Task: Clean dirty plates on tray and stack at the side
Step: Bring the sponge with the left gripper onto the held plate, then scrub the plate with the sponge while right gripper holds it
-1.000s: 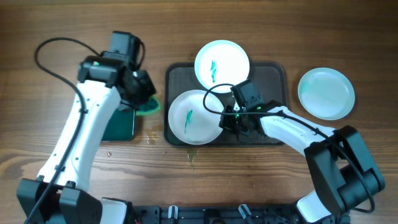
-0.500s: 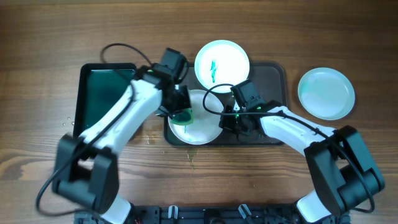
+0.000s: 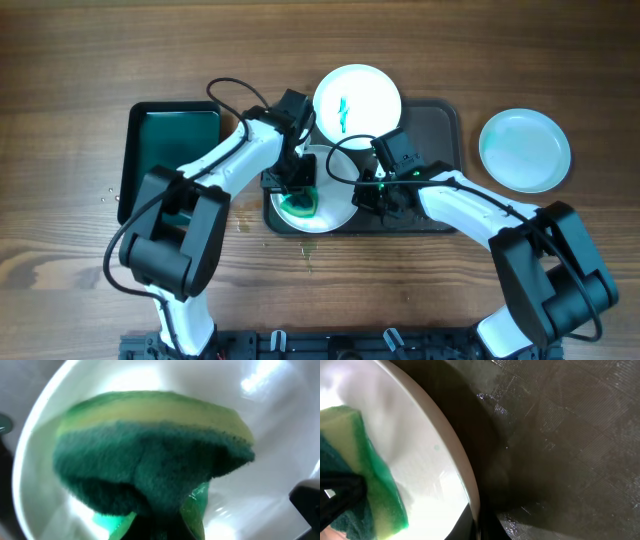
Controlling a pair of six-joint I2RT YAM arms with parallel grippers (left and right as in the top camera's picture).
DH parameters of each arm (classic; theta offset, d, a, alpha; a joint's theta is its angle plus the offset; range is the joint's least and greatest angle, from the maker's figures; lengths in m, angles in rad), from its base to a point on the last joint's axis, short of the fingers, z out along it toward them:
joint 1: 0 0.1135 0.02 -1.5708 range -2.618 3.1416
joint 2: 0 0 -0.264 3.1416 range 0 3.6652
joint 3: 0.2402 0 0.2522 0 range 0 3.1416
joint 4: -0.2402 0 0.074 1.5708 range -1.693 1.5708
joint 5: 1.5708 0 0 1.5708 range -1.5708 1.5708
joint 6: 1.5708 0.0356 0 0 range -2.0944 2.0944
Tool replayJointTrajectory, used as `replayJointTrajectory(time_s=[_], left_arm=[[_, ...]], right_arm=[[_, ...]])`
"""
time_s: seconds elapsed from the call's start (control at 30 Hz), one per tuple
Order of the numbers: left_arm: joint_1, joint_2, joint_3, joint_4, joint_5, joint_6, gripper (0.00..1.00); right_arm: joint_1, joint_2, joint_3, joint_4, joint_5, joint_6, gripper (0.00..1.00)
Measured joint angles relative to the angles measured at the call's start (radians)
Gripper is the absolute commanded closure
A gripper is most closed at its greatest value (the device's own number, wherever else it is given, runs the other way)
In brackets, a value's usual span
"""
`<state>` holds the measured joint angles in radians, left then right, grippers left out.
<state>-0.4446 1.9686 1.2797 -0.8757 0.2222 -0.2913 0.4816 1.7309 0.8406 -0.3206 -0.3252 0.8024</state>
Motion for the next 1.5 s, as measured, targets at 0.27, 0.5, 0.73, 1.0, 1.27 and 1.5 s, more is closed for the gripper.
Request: replayJointTrajectory(time_s=[0.27,0.5,0.73,1.0,1.27,1.5], left_arm=[[0.013,0.036,0.000,0.021,0.249,0.220,0.96],[-0.002,0.032,0.007,0.022,0.128,0.013,0.96],[-0.025,0.032,0.062,-0.067,-0.127,-0.189,0.96],[-0.048,0.032,0.053,-0.042,-0.095,-0.163,0.96],[-0.055,0.023,0.025,0.018,-0.001,-0.066,0.96],[-0.063,0.029,0.004,0.140,0.147,-0.045,0.96]], right_arm=[[-0.001,0.000,0.000,-0.003,0.000,-0.003,0.96],[-0.001,0.001,0.000,0.000,-0.001,-0.003,0.96],[-0.001,0.003,0.000,0.005,-0.008,-0.003,0.96],[-0.001,0.004,0.000,0.004,-0.015,-0.022,0.96],[-0.018,0.004,0.000,-0.007,-0.038,-0.072,0.96],[-0.019,0.004,0.000,-0.007,-0.040,-0.086,0.96]])
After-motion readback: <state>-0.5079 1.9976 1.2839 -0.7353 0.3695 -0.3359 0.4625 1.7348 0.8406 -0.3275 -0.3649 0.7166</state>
